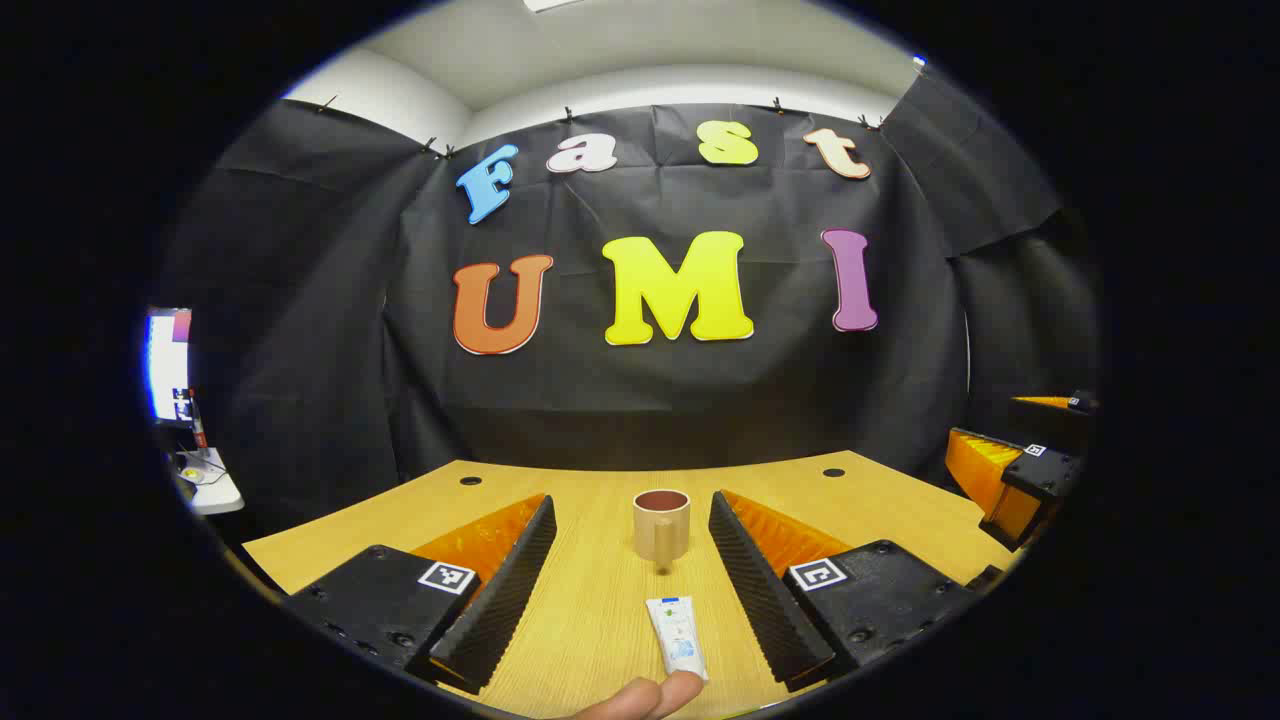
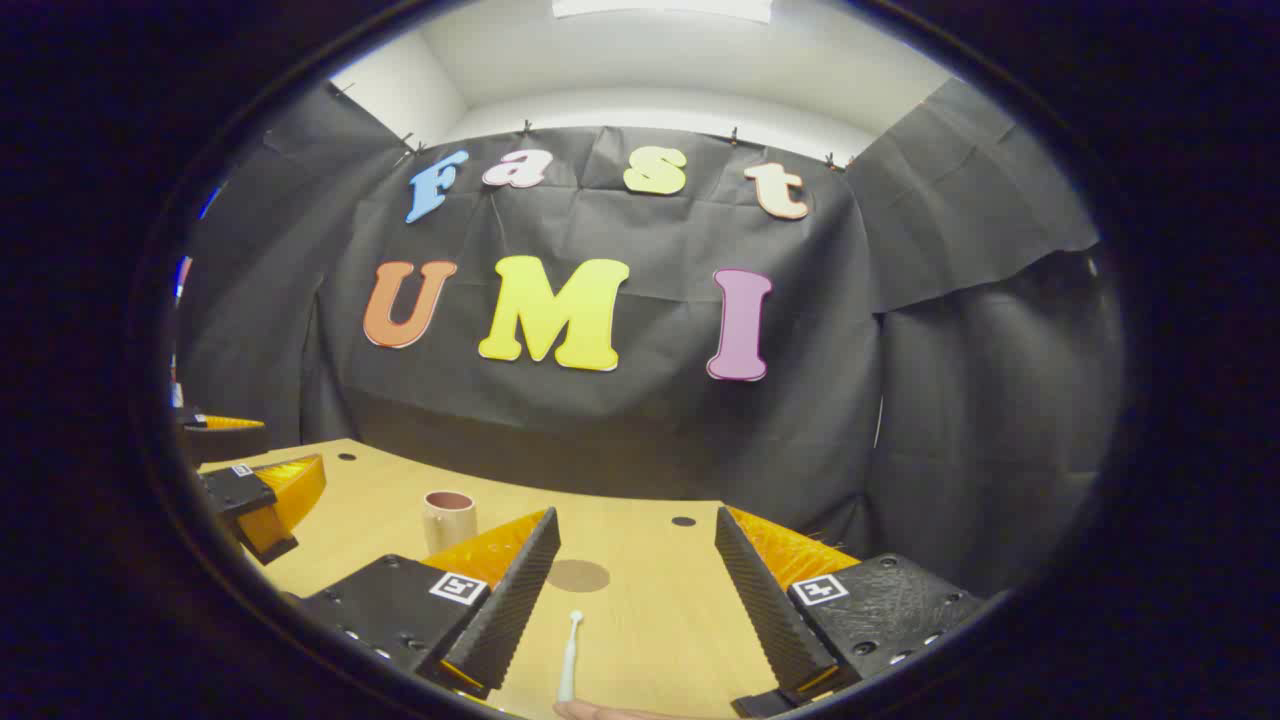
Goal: Put the toothbrush and toothpaste on the desktop into the cup, then pick up the cup and place it on the coaster on the desktop.
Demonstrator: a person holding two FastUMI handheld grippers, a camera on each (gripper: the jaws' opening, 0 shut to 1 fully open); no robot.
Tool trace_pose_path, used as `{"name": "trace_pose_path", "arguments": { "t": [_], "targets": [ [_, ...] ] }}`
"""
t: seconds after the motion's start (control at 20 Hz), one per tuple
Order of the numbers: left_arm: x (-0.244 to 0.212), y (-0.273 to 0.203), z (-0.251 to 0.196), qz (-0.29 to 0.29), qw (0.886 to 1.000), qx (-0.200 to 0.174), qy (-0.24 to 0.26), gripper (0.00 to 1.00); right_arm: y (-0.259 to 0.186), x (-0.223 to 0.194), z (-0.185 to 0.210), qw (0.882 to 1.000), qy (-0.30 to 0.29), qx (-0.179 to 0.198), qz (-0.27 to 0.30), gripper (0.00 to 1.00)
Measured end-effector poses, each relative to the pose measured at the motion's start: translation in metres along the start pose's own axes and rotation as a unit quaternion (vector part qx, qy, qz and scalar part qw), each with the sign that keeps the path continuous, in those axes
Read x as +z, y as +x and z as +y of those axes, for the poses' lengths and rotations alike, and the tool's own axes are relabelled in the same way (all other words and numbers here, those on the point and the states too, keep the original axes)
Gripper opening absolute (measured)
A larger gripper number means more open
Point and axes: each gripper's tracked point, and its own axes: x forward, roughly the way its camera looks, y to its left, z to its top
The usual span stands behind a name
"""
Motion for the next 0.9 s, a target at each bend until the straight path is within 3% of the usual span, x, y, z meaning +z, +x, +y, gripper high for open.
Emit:
{"name": "trace_pose_path", "arguments": {
  "t": [0.25, 0.9],
  "targets": [
    [-0.004, -0.002, -0.002, 0.007, 1.0, 0.0, -0.007, 0.98, 0.005, -0.013, 0.009, 0.999, 0.02, 0.021, 0.025, 0.95],
    [-0.017, 0.001, -0.007, 0.024, 1.0, -0.004, -0.006, 0.98, 0.006, -0.021, 0.006, 0.999, 0.011, 0.023, 0.031, 0.96]
  ]
}}
